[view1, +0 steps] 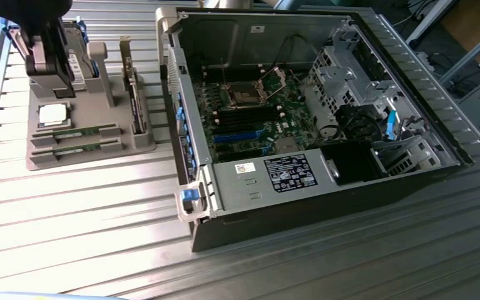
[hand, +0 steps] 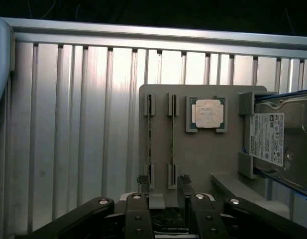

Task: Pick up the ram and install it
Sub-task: 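Pick up the ram and move it above insertion slot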

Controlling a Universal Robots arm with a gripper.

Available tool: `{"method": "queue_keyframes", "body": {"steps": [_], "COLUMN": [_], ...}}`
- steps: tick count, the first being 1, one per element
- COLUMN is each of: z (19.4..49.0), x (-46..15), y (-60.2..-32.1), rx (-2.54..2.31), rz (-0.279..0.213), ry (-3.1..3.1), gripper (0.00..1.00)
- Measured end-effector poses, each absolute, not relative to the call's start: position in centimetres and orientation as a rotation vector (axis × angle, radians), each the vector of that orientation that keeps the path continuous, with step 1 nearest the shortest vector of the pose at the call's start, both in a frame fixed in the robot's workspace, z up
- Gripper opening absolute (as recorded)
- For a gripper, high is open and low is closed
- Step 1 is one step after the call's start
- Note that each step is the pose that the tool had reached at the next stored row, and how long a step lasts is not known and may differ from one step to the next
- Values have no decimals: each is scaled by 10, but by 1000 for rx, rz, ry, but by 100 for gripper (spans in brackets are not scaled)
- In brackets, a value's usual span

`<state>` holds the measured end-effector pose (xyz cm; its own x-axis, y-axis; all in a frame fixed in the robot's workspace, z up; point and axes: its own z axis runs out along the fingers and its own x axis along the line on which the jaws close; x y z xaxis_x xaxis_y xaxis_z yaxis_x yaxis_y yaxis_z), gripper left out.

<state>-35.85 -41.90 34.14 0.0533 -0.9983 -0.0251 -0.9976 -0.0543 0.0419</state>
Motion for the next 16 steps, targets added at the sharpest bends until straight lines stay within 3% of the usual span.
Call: {"method": "queue_keyframes", "body": {"steps": [16], "z": [335], "x": [-359], "y": [-419], "rx": [2270], "rz": [-74], "ry": [-2151], "gripper": [36]}}
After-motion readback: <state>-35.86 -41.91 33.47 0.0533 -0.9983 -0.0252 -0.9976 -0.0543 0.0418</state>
